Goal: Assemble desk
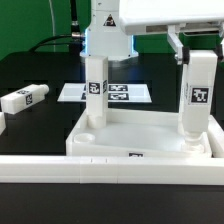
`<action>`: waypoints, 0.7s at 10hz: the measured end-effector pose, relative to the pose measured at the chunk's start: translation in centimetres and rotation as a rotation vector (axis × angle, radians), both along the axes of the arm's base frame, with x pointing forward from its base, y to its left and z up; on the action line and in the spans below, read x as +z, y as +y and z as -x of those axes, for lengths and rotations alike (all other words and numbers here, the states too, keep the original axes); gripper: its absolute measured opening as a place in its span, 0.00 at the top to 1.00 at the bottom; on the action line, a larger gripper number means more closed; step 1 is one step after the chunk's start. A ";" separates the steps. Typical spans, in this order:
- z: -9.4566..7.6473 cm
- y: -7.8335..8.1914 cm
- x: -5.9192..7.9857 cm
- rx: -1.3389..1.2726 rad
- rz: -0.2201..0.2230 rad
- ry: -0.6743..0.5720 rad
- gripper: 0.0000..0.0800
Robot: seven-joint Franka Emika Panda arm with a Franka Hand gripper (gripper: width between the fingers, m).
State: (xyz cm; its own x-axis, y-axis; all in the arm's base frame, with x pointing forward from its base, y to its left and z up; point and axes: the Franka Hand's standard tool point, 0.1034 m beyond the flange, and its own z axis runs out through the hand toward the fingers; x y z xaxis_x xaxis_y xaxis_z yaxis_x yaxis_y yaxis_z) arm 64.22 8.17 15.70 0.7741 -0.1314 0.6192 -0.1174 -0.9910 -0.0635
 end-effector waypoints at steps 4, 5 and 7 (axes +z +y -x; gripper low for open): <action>0.2 0.0 -0.3 0.026 0.020 0.017 0.64; 0.3 0.3 -0.4 0.031 0.020 0.019 0.64; 0.5 0.7 -0.5 0.037 0.020 0.022 0.64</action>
Offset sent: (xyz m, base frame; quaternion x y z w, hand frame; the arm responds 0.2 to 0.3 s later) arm -0.0040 -0.0039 -0.0034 0.0014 -0.0034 -0.0111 0.9999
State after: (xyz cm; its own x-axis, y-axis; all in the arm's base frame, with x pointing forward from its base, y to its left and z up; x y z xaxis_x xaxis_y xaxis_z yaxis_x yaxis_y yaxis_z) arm 63.70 8.85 15.17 0.7920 -0.0896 0.6039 -0.0814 -0.9958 -0.0409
